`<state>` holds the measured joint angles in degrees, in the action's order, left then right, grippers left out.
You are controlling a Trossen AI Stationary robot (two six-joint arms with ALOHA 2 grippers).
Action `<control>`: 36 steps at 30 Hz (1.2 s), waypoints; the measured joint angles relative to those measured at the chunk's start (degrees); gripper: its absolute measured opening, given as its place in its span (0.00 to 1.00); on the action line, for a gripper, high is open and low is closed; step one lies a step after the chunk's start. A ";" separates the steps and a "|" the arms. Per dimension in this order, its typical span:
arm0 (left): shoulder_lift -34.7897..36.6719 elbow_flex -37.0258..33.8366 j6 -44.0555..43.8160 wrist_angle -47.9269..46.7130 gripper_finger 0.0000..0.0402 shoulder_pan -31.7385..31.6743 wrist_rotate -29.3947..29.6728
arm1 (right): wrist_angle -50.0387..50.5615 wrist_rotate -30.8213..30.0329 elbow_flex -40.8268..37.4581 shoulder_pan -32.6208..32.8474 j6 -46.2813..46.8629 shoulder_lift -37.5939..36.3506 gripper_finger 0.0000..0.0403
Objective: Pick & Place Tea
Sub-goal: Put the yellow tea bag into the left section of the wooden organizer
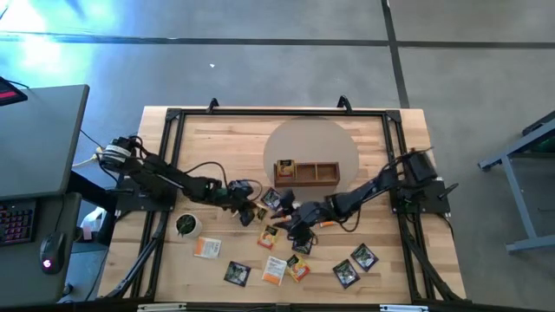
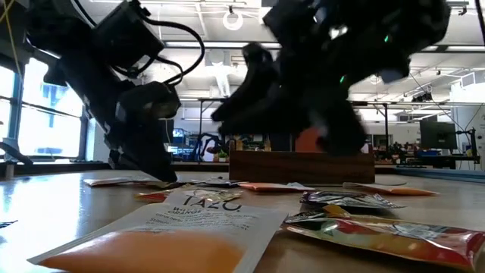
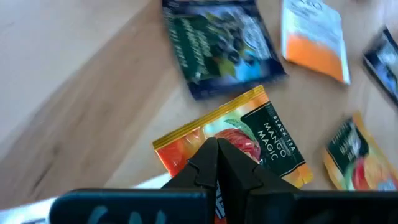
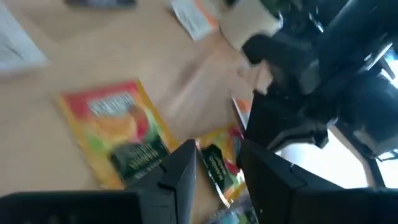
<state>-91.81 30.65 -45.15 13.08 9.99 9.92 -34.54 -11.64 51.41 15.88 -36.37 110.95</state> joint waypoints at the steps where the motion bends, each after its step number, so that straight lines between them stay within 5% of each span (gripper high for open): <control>1: 0.00 0.00 -0.44 0.04 0.01 -0.45 -0.36 | -0.07 -1.16 0.72 -0.10 -0.15 1.05 0.31; 5: 0.02 0.02 -3.54 0.29 0.01 -1.87 -1.80 | 2.96 -2.32 5.21 -1.43 1.48 4.52 0.28; 12: 0.05 0.06 -6.16 0.31 0.01 -1.92 -3.09 | 23.45 -1.72 15.15 -2.76 2.83 7.13 0.24; 20: 0.09 0.07 -6.18 0.42 0.01 -1.91 -3.31 | 29.66 3.16 18.30 -4.33 -3.20 7.11 0.23; 36: 0.09 0.09 -11.18 1.38 0.01 -2.61 -6.83 | 22.68 -1.06 18.21 -5.88 -10.24 11.57 0.23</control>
<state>-91.72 30.74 -56.32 14.46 7.38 3.09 -11.85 -12.70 69.63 10.00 -46.61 122.52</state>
